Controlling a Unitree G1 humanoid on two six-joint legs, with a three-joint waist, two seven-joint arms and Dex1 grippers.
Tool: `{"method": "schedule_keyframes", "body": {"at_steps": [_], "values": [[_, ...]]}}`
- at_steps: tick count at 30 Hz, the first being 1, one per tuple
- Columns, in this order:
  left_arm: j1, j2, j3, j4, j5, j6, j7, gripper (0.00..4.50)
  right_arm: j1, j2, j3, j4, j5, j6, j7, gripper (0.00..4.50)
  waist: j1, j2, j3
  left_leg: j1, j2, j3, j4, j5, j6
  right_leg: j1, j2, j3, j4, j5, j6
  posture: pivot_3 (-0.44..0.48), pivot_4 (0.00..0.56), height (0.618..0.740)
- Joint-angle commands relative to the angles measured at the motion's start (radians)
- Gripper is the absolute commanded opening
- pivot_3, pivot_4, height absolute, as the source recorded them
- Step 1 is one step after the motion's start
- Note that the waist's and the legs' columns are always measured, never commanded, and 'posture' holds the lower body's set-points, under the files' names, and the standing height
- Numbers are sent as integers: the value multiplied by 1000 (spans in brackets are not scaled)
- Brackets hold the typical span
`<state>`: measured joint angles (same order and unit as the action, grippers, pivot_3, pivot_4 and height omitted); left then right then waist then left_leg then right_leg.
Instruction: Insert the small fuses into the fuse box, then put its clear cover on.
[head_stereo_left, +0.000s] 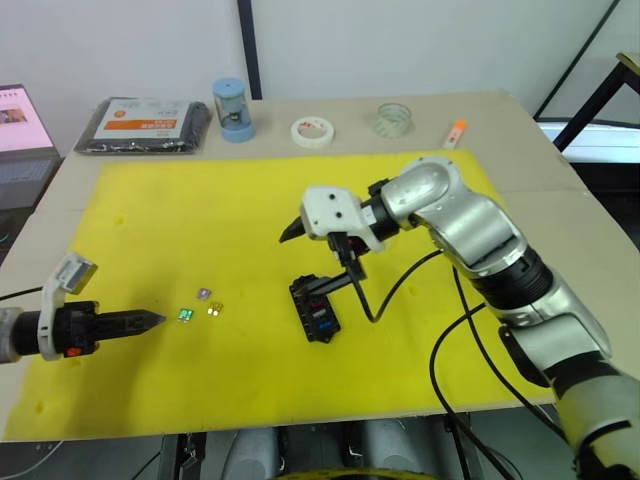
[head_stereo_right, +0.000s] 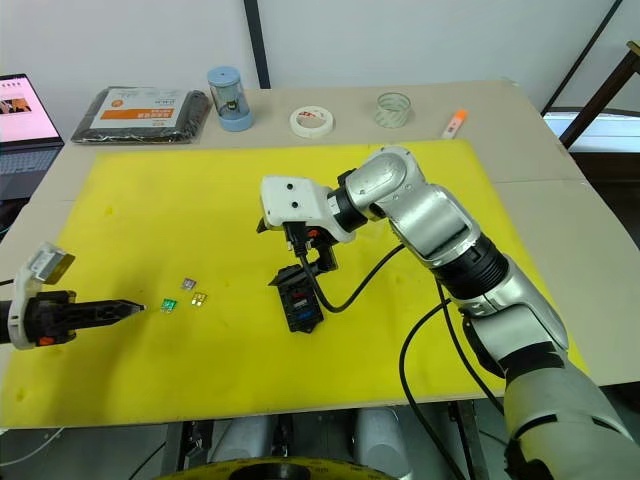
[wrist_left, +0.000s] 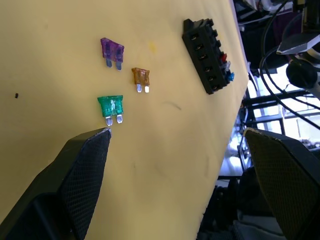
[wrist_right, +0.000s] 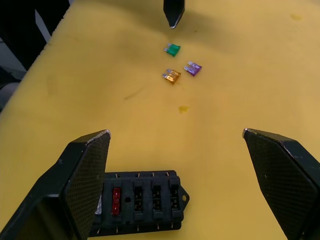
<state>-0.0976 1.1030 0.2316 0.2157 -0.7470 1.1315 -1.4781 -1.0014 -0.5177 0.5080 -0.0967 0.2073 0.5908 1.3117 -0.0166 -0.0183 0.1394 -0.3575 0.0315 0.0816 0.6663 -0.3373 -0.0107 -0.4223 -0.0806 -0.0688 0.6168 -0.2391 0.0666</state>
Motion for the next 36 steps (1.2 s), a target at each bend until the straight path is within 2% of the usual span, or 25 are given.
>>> {"method": "schedule_keyframes", "body": {"at_steps": [1, 6, 18, 27, 33, 36], "values": [[-29, -7, -1, 8, -3, 5, 24, 4500, -29, 14, -4, -7, -8, -14, 7, 4486, 0, 0, 0, 0, 0, 0, 0, 0, 0, 0, 0, 0, 0, 0, 0, 0, 150, 740], [-57, -39, -22, 31, 5, -3, 57, 4500, -24, 20, -6, -6, -17, -17, 13, 4486, 0, 0, 0, 0, 0, 0, 0, 0, 0, 0, 0, 0, 0, 0, 0, 0, 150, 740], [-146, -105, -128, 110, 77, -77, 49, 4500, -2, 6, -19, -44, -18, 11, 4, 4486, 8, 0, 0, 1, -1, -1, 0, 0, 0, 2, -1, 0, 0, 0, 0, 0, 150, 740], [-148, -137, -184, 15, 71, -40, 45, 4500, 2, -10, -15, -61, -26, 11, -4, 4486, 10, 0, 0, 1, -1, -2, 1, 0, -1, 3, -2, 0, 0, 0, 0, 0, 150, 740], [-151, -147, -185, 33, 100, -53, 68, 4500, 1, -11, -13, -58, -34, 3, -4, 4486, 10, 0, 0, 1, -1, -2, 1, 0, 0, 4, -2, 0, 0, 0, 0, 0, 150, 740], [-147, -146, -173, 49, 109, -61, 79, 3592, 2, -10, -13, -57, -38, -1, -4, 4500, 8, 0, 0, 1, -1, -3, 1, 0, 0, 4, -2, 0, 0, 0, 0, 0, 150, 740]]}}
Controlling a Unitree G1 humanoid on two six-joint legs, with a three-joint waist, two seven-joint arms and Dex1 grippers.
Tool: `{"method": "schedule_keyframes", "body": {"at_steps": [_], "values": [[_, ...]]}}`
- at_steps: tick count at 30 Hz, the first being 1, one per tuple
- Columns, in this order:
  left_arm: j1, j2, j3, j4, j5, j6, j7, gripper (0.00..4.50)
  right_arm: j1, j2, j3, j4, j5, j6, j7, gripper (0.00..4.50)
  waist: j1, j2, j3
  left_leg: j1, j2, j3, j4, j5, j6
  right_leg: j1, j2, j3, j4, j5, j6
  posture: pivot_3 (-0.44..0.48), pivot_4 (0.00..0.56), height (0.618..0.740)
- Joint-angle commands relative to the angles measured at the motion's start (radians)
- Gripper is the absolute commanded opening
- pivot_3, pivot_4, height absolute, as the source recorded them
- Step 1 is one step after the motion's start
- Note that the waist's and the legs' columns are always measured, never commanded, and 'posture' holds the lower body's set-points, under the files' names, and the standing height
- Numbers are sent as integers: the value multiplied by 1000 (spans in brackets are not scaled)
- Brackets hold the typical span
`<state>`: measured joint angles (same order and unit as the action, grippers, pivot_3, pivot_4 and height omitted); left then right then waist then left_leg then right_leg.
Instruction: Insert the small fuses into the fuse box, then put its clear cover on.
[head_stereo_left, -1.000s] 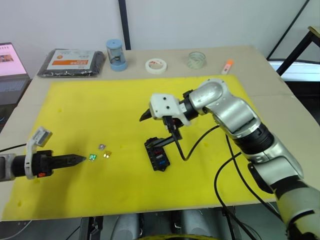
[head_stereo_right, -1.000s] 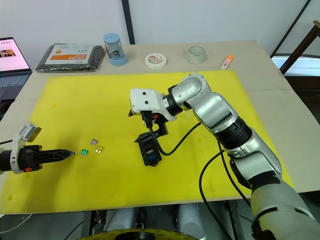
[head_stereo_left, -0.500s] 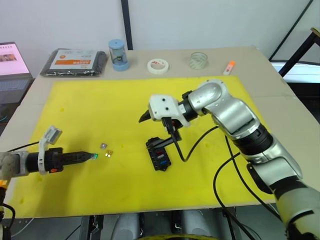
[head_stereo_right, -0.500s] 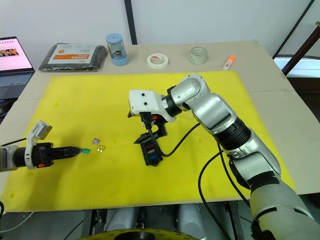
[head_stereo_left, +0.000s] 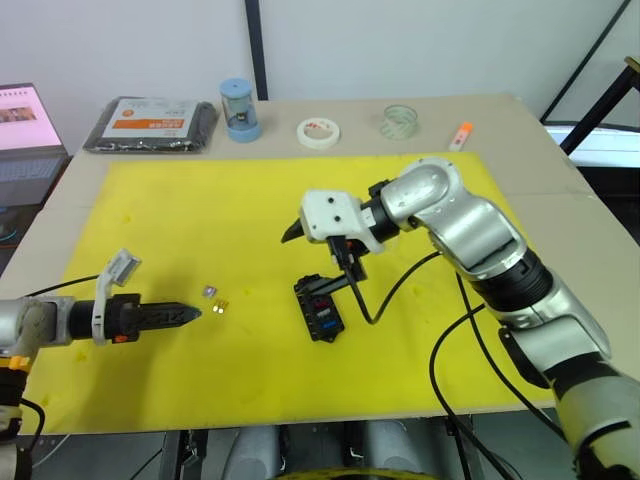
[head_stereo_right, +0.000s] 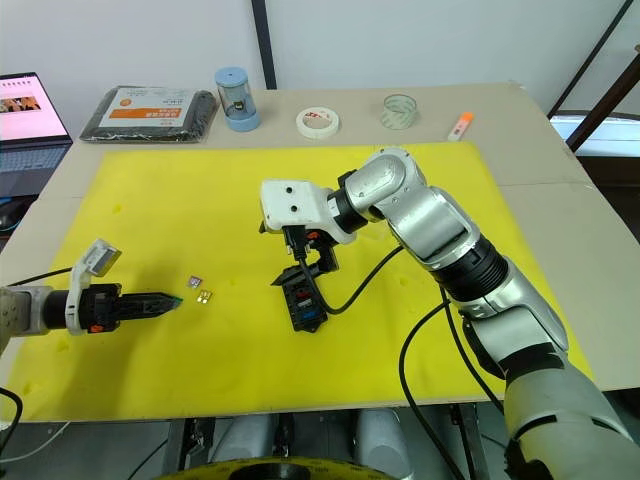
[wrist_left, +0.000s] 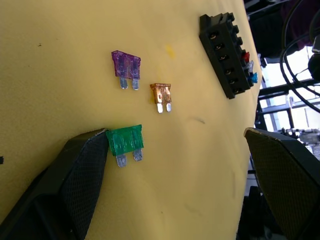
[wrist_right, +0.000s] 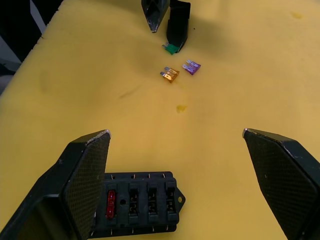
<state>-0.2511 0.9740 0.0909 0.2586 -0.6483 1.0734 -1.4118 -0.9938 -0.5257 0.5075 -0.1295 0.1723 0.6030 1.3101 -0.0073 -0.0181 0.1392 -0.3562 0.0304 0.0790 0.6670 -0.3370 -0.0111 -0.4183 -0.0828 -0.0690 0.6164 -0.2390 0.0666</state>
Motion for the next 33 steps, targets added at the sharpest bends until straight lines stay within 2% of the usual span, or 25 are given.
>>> {"method": "schedule_keyframes", "body": {"at_steps": [1, 4, 13, 16, 19, 30, 33], "values": [[9, -16, -30, 8, 12, -5, 13, 3272, -6, -1, -12, -24, -4, -15, -3, 4500, -3, 0, 0, 0, 0, 0, 0, 0, 0, 0, 0, 0, 0, 0, 0, 0, 150, 740], [23, -10, -13, 6, 5, -1, 17, 2253, -7, 1, -10, -21, -8, -21, -2, 4500, -5, 0, 0, 0, 0, 0, 0, 0, 0, 0, 0, 0, 0, 0, 0, 0, 150, 740], [58, -1, 29, 17, -6, 0, 32, 2253, -7, 7, -6, -10, -18, -37, -1, 4500, -9, 0, 0, 0, 1, 0, 0, 0, 0, -1, 1, 0, 0, 0, 0, 0, 150, 740], [66, -2, 40, 18, -5, -3, 40, 1674, -8, 9, -4, -4, -21, -44, 0, 4500, -11, 0, 0, 0, 1, 1, 0, 0, 0, -1, 1, 0, 0, 0, 0, 0, 150, 740], [76, -1, 48, 11, -15, 3, 40, 693, -10, 9, -2, 1, -25, -51, 2, 4500, -11, 0, 0, 0, 1, 1, 0, 0, 0, -2, 1, 0, 0, 0, 0, 0, 150, 740], [104, 7, 70, 5, -34, 6, 48, 693, -11, 15, -1, 17, -39, -74, 10, 4500, -12, 0, 0, 0, 1, 1, -1, 0, 0, -2, 1, 0, 0, 0, 0, 0, 150, 740], [106, 6, 70, 5, -34, 3, 52, 127, -11, 18, -2, 22, -42, -79, 12, 4500, -13, 0, 0, 0, 1, 1, -1, 0, 0, -2, 1, 0, 0, 0, 0, 0, 150, 740]]}}
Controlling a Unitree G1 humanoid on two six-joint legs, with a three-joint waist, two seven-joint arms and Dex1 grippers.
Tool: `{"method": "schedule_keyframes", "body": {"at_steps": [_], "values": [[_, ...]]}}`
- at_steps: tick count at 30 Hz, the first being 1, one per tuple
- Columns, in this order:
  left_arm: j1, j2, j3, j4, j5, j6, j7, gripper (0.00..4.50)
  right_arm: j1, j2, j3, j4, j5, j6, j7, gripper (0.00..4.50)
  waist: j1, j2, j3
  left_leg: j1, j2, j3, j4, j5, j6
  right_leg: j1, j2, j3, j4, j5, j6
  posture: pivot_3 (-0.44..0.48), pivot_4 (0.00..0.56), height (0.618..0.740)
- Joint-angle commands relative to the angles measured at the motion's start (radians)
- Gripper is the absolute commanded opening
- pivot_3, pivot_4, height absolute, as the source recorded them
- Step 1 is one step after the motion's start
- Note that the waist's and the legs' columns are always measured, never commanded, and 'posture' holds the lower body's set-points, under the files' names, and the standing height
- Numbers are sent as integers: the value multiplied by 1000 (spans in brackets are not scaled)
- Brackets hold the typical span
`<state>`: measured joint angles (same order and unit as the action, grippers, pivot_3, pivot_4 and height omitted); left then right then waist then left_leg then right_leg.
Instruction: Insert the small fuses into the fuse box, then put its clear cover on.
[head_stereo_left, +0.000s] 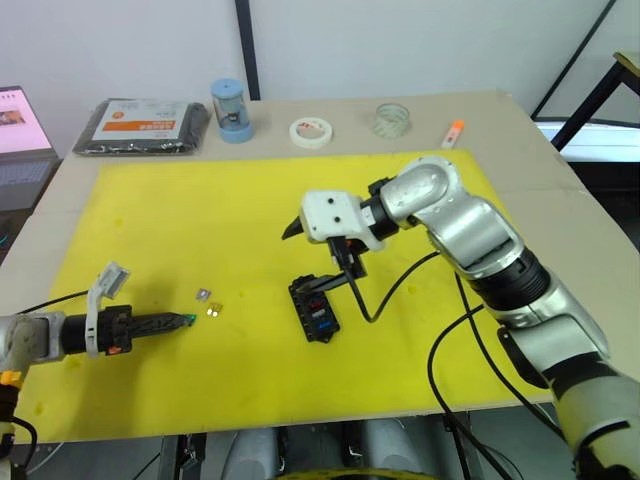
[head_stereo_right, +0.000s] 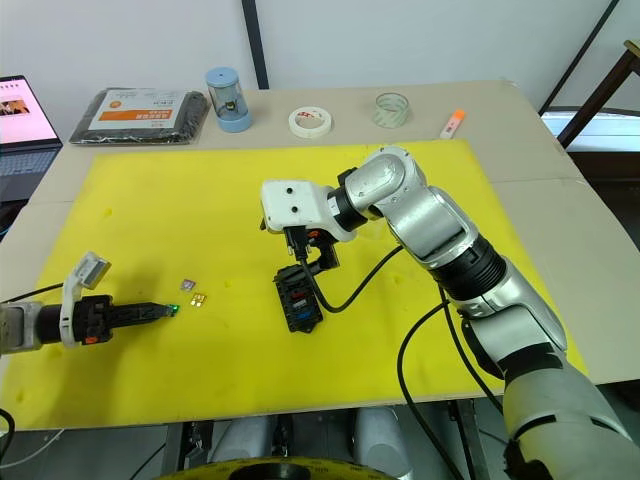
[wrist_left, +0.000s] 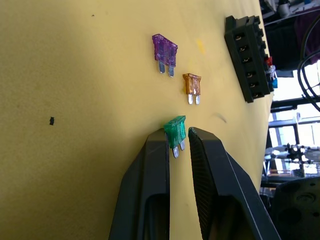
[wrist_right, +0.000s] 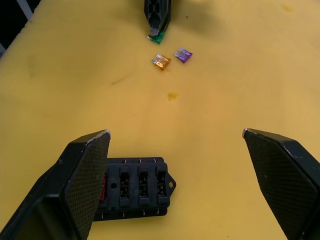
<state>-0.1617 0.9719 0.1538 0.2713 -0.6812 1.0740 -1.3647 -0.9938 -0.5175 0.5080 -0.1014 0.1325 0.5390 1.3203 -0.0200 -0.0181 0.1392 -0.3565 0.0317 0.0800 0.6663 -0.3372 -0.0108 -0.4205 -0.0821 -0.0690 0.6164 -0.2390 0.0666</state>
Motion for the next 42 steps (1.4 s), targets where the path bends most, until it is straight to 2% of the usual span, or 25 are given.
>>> {"method": "schedule_keyframes", "body": {"at_steps": [1, 11, 14, 17, 22, 26, 31, 35, 37, 42], "values": [[17, 7, 7, -9, -2, 2, 7, 55, -11, 10, -3, -6, -3, -15, 3, 4500, 0, 0, 0, 0, 0, 0, 0, 0, 0, 0, 0, 0, 0, 0, 0, 0, 150, 740], [35, 2, 15, -25, 4, -40, 27, 55, -3, 4, -13, -21, 3, -1, 4, 4500, 0, 0, 0, 0, 0, 0, 0, 0, 0, 0, 0, 0, 0, 0, 0, 0, 150, 740], [-1, -10, 55, -42, -22, -59, 42, 55, 5, 2, -37, -32, 25, 34, -4, 4500, 2, 0, 0, 0, 0, 0, 0, 0, 0, 0, 0, 0, 0, 0, 0, 0, 150, 740], [-39, -28, 129, -127, -82, -57, 63, 55, 17, -2, -94, -68, 89, 153, -24, 4500, 7, -1, 0, -1, 1, -1, 0, 0, 0, 0, 0, 0, 0, 0, 0, 0, 150, 740], [-39, -60, 209, -397, -224, -12, 112, 55, 31, -18, -222, -163, 277, 438, -52, 4500, 6, -1, 0, -2, 0, -1, 0, 0, 0, 0, -4, 0, 0, 0, 0, 0, 150, 740], [-86, -111, 208, -601, -310, -29, 194, 55, 26, -23, -344, -180, 413, 651, -114, 4500, 6, -1, 0, -1, 0, -1, 0, 0, 0, 1, -6, 0, -2, 0, 0, 0, 150, 740], [-197, -177, 164, -678, -338, -75, 282, 55, 8, -40, -433, -169, 519, 792, -177, 4500, 7, -1, 0, 0, 0, -2, 0, 0, -1, 1, -4, 0, -2, 0, 0, 0, 150, 740], [-240, -205, 134, -706, -355, -92, 324, 0, -12, -41, -476, -175, 590, 860, -219, 3639, 3, -1, 0, 0, 0, -1, 0, 0, 0, 1, -2, 0, -2, 0, 0, 0, 150, 740], [-251, -214, 114, -712, -353, -105, 335, 0, -30, -28, -493, -172, 622, 897, -247, 3025, 4, -1, 0, 0, 0, -1, 0, 0, 0, 1, -1, 0, -2, 0, 0, 0, 150, 740], [-272, -225, 81, -707, -352, -119, 358, 0, -46, -12, -500, -164, 672, 920, -302, 3025, 6, -1, 0, 0, 0, -2, 0, 0, 0, 2, 0, 0, -2, 0, 0, 0, 150, 740]]}}
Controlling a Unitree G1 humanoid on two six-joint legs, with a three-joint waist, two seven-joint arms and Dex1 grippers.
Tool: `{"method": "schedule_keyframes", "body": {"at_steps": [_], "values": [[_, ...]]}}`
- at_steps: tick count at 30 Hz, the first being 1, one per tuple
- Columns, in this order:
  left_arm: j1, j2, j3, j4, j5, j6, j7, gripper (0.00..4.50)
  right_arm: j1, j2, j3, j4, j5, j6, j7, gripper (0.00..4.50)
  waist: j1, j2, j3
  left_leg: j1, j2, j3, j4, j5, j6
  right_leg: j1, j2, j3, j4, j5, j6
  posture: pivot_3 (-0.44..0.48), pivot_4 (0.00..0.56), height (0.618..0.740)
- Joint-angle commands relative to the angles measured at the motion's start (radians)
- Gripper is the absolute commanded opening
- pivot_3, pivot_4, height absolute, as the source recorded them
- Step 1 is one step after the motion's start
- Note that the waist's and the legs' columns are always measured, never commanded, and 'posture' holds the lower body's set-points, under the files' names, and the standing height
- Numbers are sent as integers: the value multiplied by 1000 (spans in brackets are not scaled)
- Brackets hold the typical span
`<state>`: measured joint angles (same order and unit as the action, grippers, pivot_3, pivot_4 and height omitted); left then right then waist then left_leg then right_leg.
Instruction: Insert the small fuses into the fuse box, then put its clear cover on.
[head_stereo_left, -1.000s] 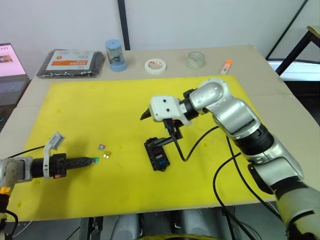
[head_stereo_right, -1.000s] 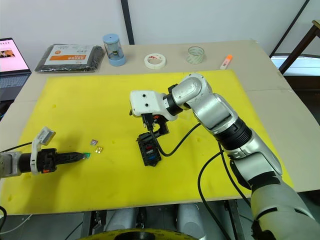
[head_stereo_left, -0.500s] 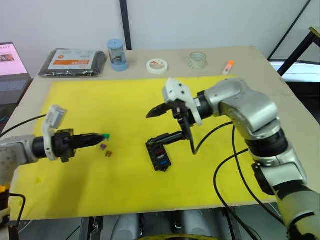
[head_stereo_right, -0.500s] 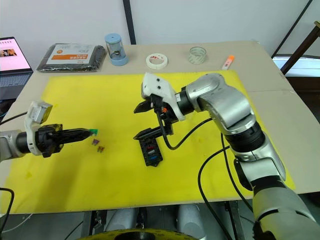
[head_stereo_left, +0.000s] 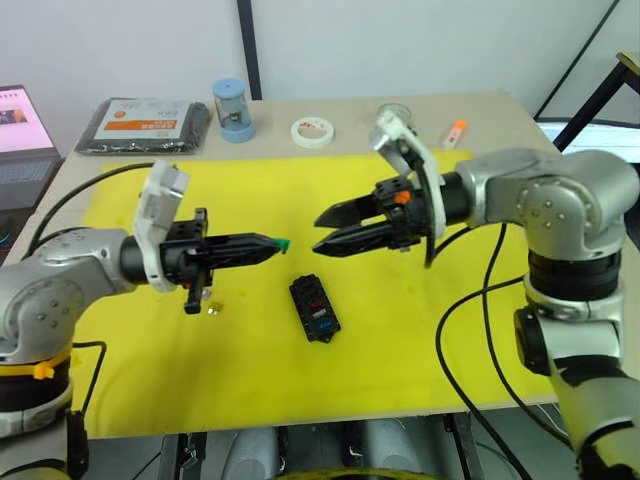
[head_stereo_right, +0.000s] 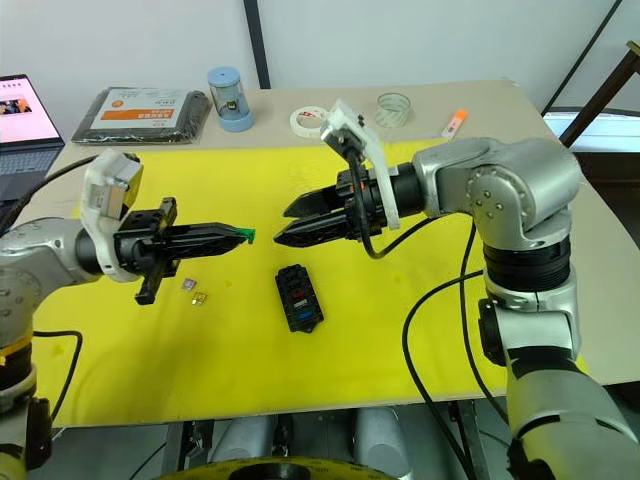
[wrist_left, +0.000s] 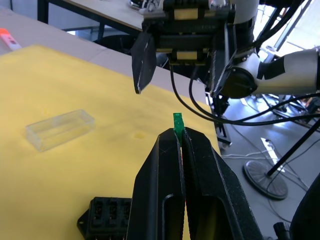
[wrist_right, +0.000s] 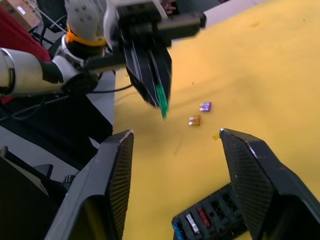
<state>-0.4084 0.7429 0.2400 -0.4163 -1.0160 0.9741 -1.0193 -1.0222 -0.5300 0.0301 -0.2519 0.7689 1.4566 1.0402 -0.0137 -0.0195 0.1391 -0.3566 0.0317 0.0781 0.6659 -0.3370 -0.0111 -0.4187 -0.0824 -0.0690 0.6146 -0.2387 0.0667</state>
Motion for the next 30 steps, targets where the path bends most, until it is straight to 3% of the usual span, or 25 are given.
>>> {"method": "schedule_keyframes", "body": {"at_steps": [1, 5, 8, 25, 27, 30], "values": [[-25, 6, -11, -18, -12, -21, 14, 0, -18, 1, -21, -14, 45, 3, -27, 3025, 0, 0, 0, 0, 0, 0, 0, 0, 0, 0, 0, 0, 0, 0, 0, 0, 150, 740], [-24, 7, -17, -18, -20, -28, 22, 0, -20, 2, -6, -17, 75, 0, -46, 3025, 1, 0, 0, -1, 0, 0, 0, 0, 0, 0, 0, 0, 0, 0, 0, 0, 150, 740], [-24, 6, -16, -23, -27, -29, 30, 0, -19, 9, 12, -15, 79, -13, -67, 2225, 1, 0, 0, 0, 0, 0, 0, 0, 0, 0, 0, 0, 0, 0, 0, 0, 150, 740], [-29, 9, -28, -31, -45, -36, 53, 0, -23, 17, 63, -2, 99, -56, -107, 2225, 0, 0, 0, 0, 0, 0, 0, 0, 0, 0, 0, 0, -1, 0, 0, 0, 150, 740], [-31, 9, -29, -32, -46, -35, 56, 0, -25, 19, 64, -2, 101, -57, -109, 1720, 0, 0, 0, 0, 0, 0, 0, 0, 0, 0, 0, 0, -1, 0, 0, 0, 150, 740], [-31, 10, -29, -31, -49, -34, 60, 0, -27, 20, 67, 0, 101, -59, -112, 1720, 0, 0, 0, 0, 0, 0, 0, 0, 0, 0, 0, 0, -1, 0, 0, 0, 150, 740]]}}
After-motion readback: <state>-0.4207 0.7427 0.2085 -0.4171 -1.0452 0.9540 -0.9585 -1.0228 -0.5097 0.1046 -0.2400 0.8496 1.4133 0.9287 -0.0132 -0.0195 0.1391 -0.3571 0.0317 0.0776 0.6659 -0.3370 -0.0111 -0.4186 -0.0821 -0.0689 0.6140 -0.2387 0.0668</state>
